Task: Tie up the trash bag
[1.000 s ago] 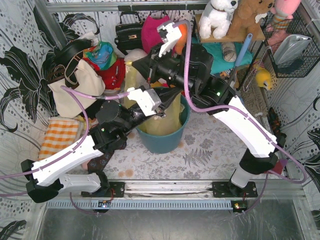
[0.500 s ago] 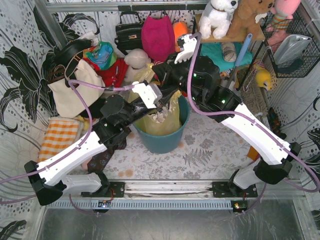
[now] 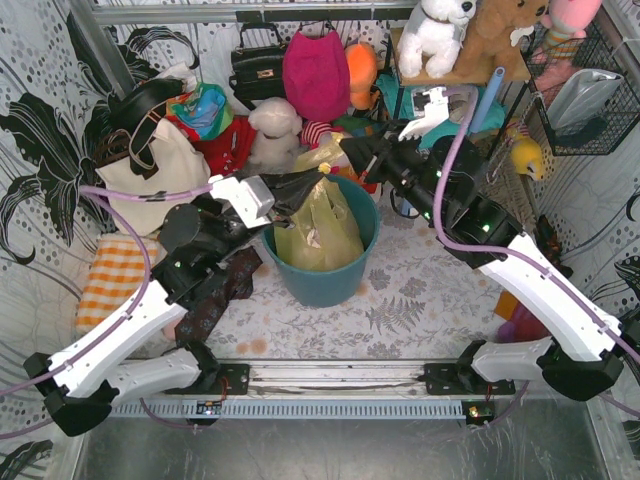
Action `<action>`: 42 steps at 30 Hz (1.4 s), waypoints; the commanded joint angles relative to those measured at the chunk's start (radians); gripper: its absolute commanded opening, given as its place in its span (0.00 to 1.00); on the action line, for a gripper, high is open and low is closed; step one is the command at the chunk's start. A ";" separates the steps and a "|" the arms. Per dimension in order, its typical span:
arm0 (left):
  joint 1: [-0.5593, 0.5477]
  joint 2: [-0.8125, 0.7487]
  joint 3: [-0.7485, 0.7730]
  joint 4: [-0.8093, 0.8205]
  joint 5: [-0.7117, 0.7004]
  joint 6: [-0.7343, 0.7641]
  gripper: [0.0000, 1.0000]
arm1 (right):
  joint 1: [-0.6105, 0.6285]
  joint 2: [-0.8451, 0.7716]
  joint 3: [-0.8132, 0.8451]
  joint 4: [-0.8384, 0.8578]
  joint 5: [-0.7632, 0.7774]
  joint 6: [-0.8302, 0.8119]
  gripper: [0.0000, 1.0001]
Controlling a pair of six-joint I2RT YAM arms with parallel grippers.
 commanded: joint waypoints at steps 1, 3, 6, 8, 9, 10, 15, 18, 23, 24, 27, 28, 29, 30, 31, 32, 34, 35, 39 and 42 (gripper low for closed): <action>0.003 -0.006 -0.004 0.070 -0.093 0.004 0.00 | 0.002 -0.022 -0.002 0.050 -0.095 0.042 0.00; 0.003 0.004 0.000 0.077 -0.152 0.008 0.00 | 0.002 -0.034 -0.021 0.059 -0.134 0.059 0.00; 0.006 0.020 0.005 0.080 -0.200 0.018 0.00 | 0.002 -0.051 -0.052 0.067 -0.195 0.085 0.00; 0.008 0.028 0.006 0.082 -0.214 0.017 0.00 | 0.002 -0.063 -0.078 0.079 -0.220 0.091 0.00; 0.009 0.029 0.007 0.083 -0.222 0.017 0.00 | 0.002 -0.069 -0.094 0.090 -0.233 0.095 0.00; 0.009 0.028 0.004 0.087 -0.234 0.015 0.00 | 0.002 -0.076 -0.116 0.112 -0.249 0.094 0.00; 0.014 0.020 -0.008 0.108 -0.291 0.006 0.00 | 0.002 -0.101 -0.217 0.250 -0.338 0.041 0.00; 0.017 0.020 -0.006 0.092 -0.304 0.006 0.00 | 0.002 -0.109 -0.253 0.304 -0.380 -0.002 0.00; 0.021 0.020 -0.007 0.074 -0.339 0.007 0.00 | 0.002 -0.127 -0.290 0.365 -0.418 -0.056 0.00; 0.023 0.019 -0.007 0.069 -0.348 0.006 0.00 | 0.002 -0.138 -0.299 0.363 -0.393 -0.063 0.00; 0.027 0.014 -0.012 0.063 -0.367 0.006 0.00 | 0.002 -0.173 -0.331 0.385 -0.328 -0.079 0.00; 0.030 0.013 -0.016 0.063 -0.368 0.004 0.00 | 0.002 -0.179 -0.334 0.386 -0.313 -0.083 0.00; 0.031 0.012 -0.017 0.064 -0.368 0.001 0.00 | 0.002 -0.183 -0.333 0.388 -0.308 -0.086 0.00; 0.033 0.013 -0.018 0.063 -0.367 0.000 0.00 | 0.002 -0.185 -0.333 0.390 -0.305 -0.088 0.00; 0.034 0.016 -0.017 0.062 -0.367 -0.002 0.00 | 0.002 -0.188 -0.335 0.393 -0.304 -0.092 0.00; 0.035 0.018 -0.017 0.061 -0.367 -0.003 0.00 | 0.002 -0.194 -0.338 0.397 -0.303 -0.093 0.00; 0.038 0.022 -0.016 0.057 -0.372 -0.007 0.00 | 0.002 -0.204 -0.346 0.409 -0.304 -0.105 0.00; 0.039 0.023 -0.017 0.057 -0.376 -0.008 0.00 | 0.001 -0.208 -0.352 0.414 -0.310 -0.111 0.00; 0.047 0.032 -0.015 0.051 -0.377 -0.019 0.00 | 0.002 -0.199 -0.346 0.421 -0.410 -0.155 0.00; 0.049 0.032 -0.016 0.048 -0.351 -0.025 0.00 | 0.002 -0.157 -0.311 0.377 -0.526 -0.176 0.00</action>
